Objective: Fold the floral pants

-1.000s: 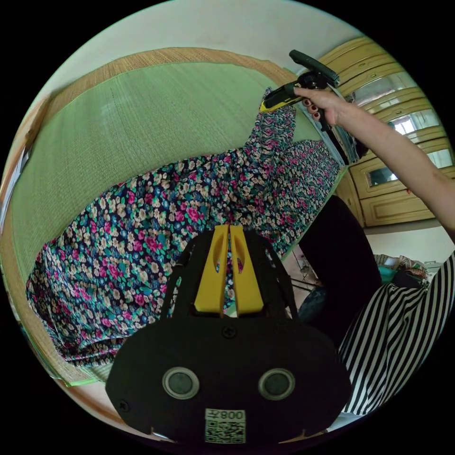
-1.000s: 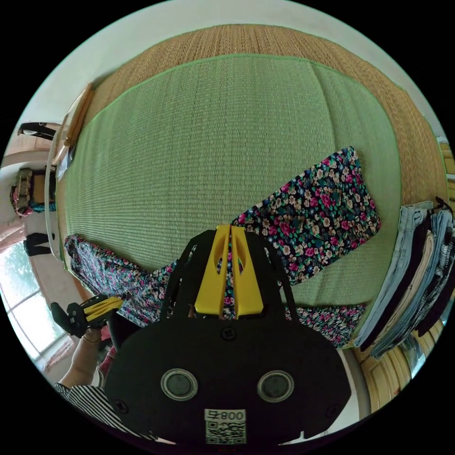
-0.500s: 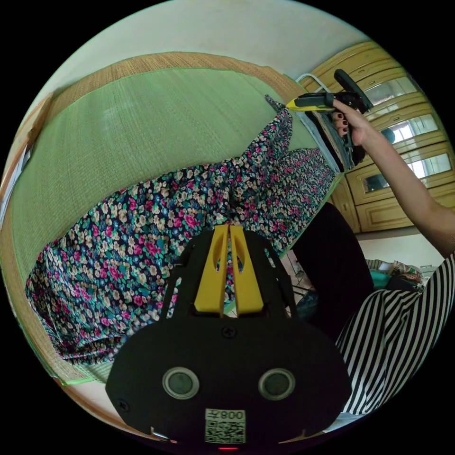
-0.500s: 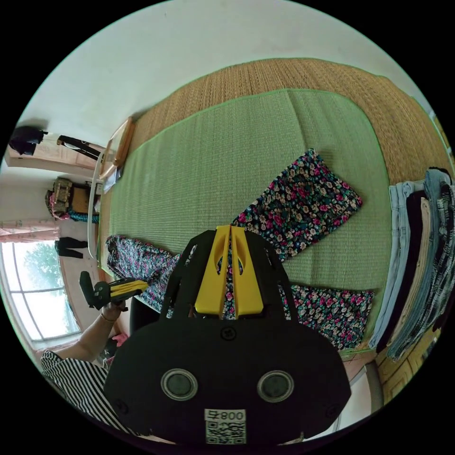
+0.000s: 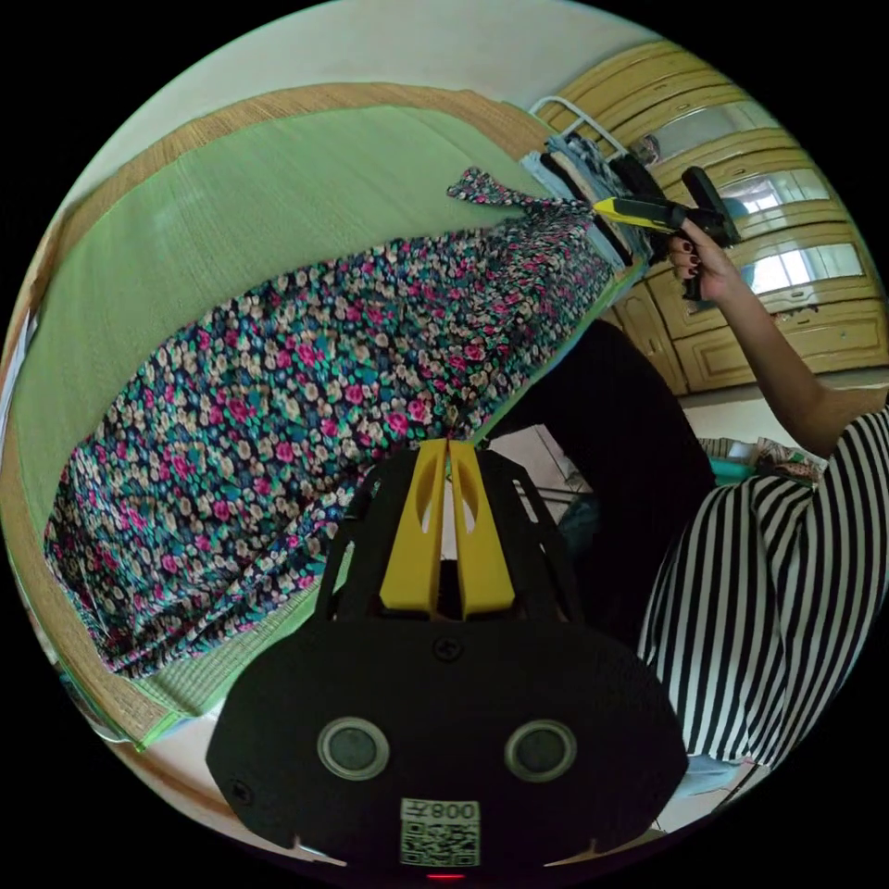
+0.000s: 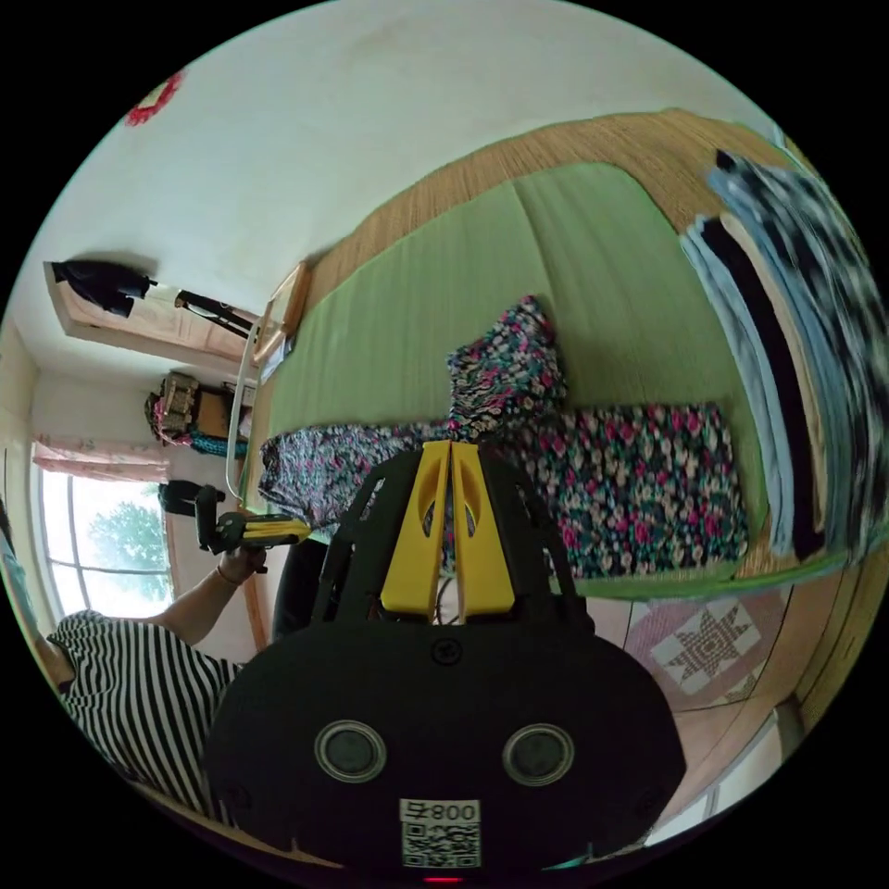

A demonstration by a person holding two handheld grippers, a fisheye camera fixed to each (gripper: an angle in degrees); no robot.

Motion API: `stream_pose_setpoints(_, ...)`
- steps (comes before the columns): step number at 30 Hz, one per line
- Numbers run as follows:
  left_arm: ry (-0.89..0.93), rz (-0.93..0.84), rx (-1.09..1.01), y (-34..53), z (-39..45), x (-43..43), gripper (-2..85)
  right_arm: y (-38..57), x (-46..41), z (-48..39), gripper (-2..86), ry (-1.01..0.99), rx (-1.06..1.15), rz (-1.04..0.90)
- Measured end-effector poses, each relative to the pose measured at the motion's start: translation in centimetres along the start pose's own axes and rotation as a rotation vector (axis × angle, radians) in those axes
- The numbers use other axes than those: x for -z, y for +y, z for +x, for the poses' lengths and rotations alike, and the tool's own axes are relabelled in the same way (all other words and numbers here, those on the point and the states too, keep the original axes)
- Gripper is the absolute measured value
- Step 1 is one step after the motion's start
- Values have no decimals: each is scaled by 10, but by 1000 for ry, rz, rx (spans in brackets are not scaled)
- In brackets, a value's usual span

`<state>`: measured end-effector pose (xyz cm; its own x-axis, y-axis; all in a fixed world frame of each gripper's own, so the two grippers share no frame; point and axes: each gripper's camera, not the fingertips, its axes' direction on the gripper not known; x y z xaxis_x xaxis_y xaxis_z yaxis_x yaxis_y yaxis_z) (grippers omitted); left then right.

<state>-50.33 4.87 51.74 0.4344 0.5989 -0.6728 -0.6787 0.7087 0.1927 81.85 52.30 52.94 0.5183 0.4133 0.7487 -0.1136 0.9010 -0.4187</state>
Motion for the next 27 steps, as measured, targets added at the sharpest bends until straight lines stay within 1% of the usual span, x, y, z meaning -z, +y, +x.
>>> stream_pose_setpoints(2,-20,-47,9,-1,-8,-22,2,16,-5,17,1,-18,-22,-21)
stream_pose_setpoints(7,-31,-86,24,-8,-22,-53,2,44,-8,47,1,-26,-41,-26)
stream_pose_setpoints(16,-55,-141,55,-23,-51,-104,2,73,-9,85,1,-84,-64,-12)
stream_pose_setpoints(24,-77,-203,81,-36,-84,-157,4,89,-34,120,2,-73,-95,-55)
stream_pose_setpoints(27,-129,-223,112,-38,-97,-168,5,97,-37,134,4,-131,-122,-34)
